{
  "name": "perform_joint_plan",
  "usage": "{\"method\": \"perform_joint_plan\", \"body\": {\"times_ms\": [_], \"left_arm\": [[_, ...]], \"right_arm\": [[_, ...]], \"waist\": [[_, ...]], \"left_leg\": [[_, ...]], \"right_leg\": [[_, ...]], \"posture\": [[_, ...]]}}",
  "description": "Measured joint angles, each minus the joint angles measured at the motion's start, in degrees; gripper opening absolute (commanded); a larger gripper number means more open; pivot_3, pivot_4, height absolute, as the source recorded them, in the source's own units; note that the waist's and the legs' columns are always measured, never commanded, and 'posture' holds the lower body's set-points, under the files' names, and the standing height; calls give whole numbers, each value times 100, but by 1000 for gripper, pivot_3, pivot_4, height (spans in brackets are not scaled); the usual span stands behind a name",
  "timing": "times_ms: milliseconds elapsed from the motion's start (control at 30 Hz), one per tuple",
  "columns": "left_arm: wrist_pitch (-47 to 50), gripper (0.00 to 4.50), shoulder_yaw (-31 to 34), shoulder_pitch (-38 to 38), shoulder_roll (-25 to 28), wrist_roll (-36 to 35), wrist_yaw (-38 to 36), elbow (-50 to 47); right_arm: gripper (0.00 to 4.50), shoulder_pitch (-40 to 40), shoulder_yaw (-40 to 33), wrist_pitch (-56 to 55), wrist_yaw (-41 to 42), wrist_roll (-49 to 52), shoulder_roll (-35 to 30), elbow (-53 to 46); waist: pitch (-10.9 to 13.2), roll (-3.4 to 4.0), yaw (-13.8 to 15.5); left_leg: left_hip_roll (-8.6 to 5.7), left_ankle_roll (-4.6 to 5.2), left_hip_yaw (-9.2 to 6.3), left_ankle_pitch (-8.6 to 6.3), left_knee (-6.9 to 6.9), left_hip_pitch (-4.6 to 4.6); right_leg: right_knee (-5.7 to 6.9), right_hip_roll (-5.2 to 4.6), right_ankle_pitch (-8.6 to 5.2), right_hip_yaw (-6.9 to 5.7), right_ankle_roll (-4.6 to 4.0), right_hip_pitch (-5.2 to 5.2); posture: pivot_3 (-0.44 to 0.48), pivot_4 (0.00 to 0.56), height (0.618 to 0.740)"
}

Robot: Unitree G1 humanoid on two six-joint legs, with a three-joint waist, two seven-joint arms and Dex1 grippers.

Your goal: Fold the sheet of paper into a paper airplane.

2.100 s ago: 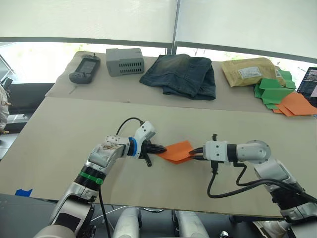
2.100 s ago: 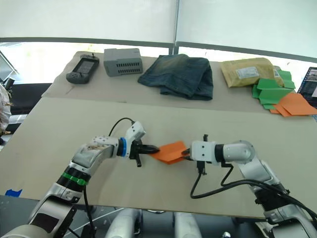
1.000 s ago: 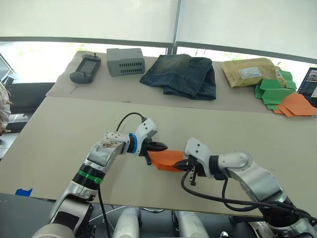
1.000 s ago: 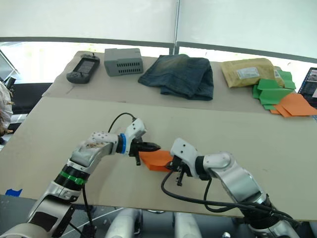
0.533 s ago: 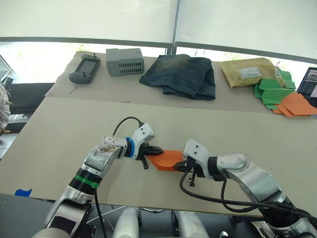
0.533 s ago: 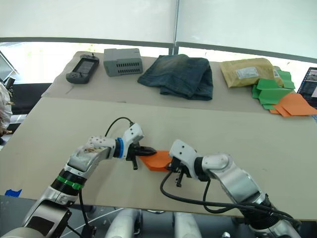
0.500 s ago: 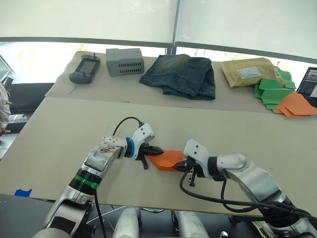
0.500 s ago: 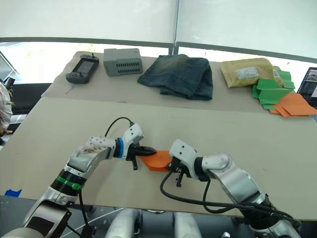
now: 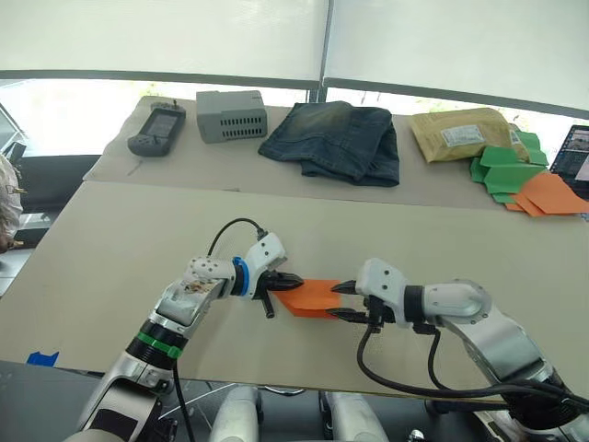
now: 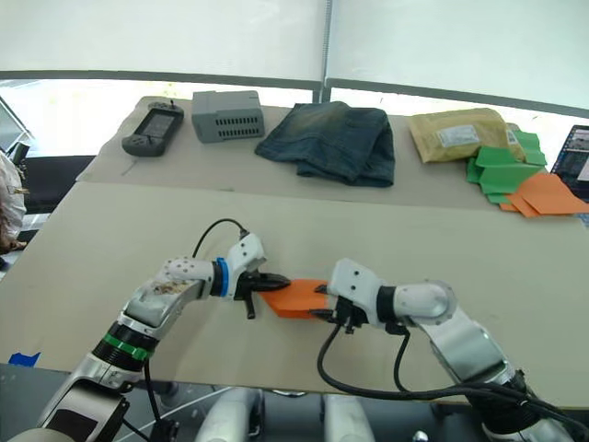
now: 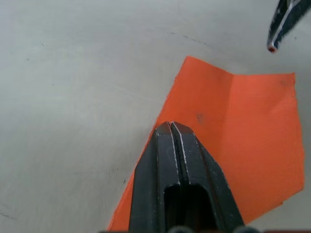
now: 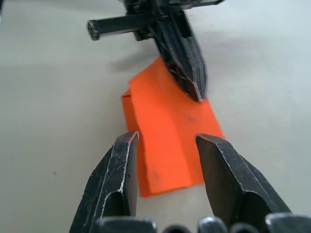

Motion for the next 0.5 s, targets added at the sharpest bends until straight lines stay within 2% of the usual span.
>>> {"method": "perform_joint_plan", "body": {"times_ms": [200, 500], "left_arm": [[1, 0, 56, 13, 12, 0, 5, -25], [3, 0, 75, 43, 51, 0, -6, -67]], "right_arm": [[2197, 285, 0, -1164, 130, -194, 11, 653], [2197, 236, 25, -2024, 305, -439, 92, 1199]], "waist": [[-2, 2, -2], [-2, 2, -14]], "left_leg": [[0, 0, 1, 0, -2, 0], [2, 0, 2, 0, -3, 2]], "right_leg": [[1, 1, -1, 0, -1, -1], [1, 2, -2, 0, -3, -1]], "posture": [[0, 150, 718], [0, 150, 718]]}}
